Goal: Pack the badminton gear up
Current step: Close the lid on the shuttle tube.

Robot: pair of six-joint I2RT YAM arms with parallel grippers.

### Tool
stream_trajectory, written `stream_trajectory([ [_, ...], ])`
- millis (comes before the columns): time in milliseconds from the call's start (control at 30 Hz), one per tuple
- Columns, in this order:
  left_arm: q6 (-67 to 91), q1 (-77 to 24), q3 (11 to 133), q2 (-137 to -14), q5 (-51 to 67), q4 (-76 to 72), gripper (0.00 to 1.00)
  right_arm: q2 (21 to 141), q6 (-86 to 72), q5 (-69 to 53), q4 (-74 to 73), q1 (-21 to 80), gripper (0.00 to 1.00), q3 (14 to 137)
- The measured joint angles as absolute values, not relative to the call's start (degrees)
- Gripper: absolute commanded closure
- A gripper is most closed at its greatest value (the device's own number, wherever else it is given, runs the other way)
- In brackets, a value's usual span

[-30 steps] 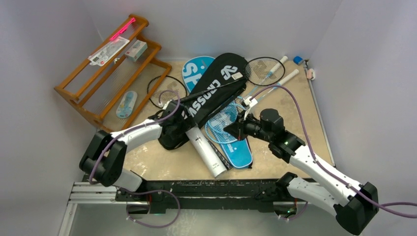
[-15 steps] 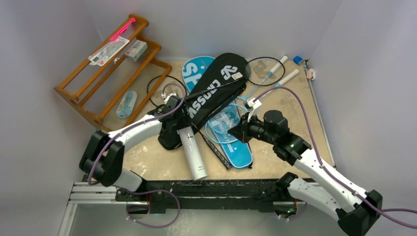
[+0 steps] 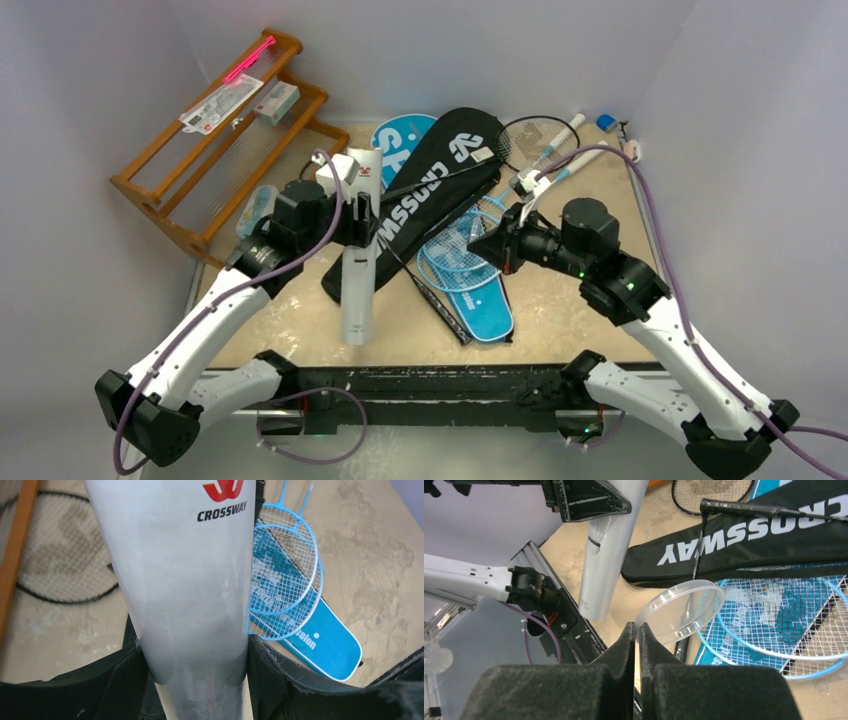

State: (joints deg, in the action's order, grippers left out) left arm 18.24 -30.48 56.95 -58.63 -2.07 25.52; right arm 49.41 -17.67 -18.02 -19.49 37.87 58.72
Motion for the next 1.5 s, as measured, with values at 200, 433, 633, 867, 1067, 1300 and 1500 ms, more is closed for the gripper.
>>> stream_trajectory([
  [200,-0.4,-31.4,59.7,-57.0,10.6,29.7,0.76,47.4,-16.7,-18.7,-23.7,37.9,0.99,63.7],
  [433,-16.8,-33.5,56.5,-56.8,16.5,32.8,0.78,47.2,-15.6,-19.0,-25.5,37.9,0.99,65.3],
  [633,-24.8,-33.8,46.9,-51.6,26.0,30.4,0.78,49.0,-14.0,-20.8,-26.3,37.9,0.99,65.5],
  [867,-28.2,-34.3,42.1,-48.8,33.1,27.9,0.78,53.9,-13.0,-28.6,-26.3,37.9,1.0,66.4],
  [1067,-28.3,-34.5,41.4,-48.5,37.0,26.5,0.78,57.4,-13.0,-33.2,-26.3,37.9,0.99,66.5],
  [1300,-28.3,-34.6,41.3,-48.1,39.5,25.8,0.78,59.6,-13.0,-36.0,-26.8,37.9,0.99,66.5],
  [1500,-28.3,-34.6,40.8,-48.2,40.3,25.8,0.78,60.3,-12.9,-37.0,-28.4,37.9,0.98,66.5],
])
